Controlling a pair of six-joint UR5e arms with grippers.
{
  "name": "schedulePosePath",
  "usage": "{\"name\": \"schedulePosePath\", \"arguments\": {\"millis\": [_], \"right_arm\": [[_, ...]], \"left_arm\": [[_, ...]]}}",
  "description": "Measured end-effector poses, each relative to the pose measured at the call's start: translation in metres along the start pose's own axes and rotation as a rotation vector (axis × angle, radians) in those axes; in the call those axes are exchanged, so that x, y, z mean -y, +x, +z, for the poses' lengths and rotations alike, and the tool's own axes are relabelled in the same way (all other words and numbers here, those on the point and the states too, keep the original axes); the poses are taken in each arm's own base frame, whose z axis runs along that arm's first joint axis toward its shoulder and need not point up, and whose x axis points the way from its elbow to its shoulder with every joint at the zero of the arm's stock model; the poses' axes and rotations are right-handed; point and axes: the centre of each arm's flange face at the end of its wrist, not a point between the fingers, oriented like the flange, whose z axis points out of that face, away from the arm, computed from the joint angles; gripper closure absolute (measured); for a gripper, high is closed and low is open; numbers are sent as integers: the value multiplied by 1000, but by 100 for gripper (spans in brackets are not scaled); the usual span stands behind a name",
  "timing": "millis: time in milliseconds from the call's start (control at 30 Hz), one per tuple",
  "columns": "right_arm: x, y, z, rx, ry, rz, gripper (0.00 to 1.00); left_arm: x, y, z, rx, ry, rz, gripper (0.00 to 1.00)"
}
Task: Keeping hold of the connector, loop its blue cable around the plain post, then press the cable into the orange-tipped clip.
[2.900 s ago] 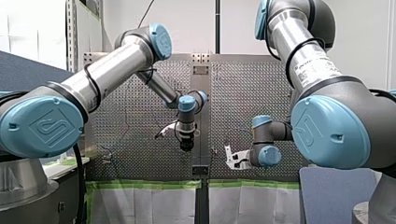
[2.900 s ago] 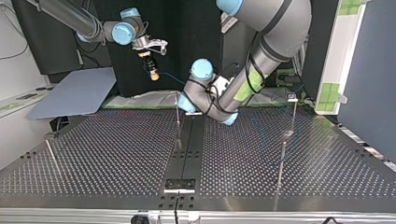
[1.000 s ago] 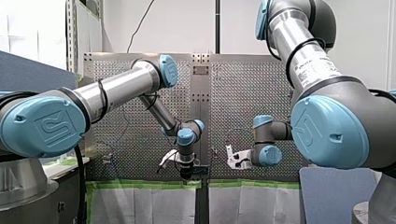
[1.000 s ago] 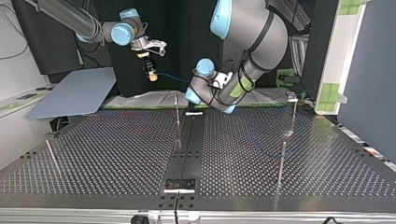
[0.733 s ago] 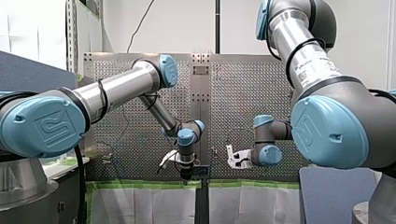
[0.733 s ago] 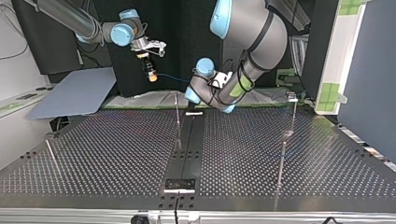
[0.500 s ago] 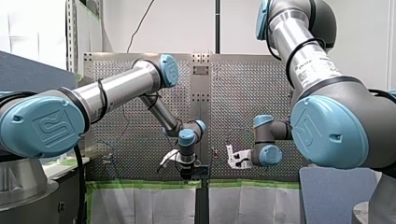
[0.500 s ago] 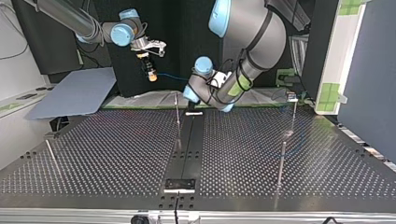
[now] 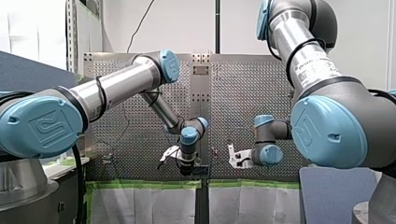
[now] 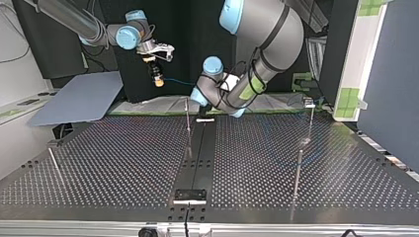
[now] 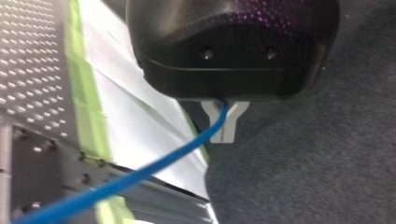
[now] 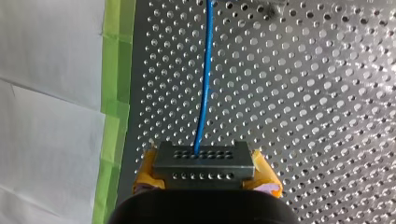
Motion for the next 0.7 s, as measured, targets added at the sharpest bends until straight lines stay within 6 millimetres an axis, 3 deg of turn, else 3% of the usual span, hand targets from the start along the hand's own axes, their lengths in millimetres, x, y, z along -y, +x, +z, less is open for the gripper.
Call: {"name": "schedulePosePath", "arguments": {"millis": [433,700], "right_arm": [[-27,6,8,9,-62,46,100],[-43,12,15,-2,-86,68,100]], "left_arm": [[-2,-10,-43,119,24,-146,100],[8,-9,-75,196,27,-203,100]]}}
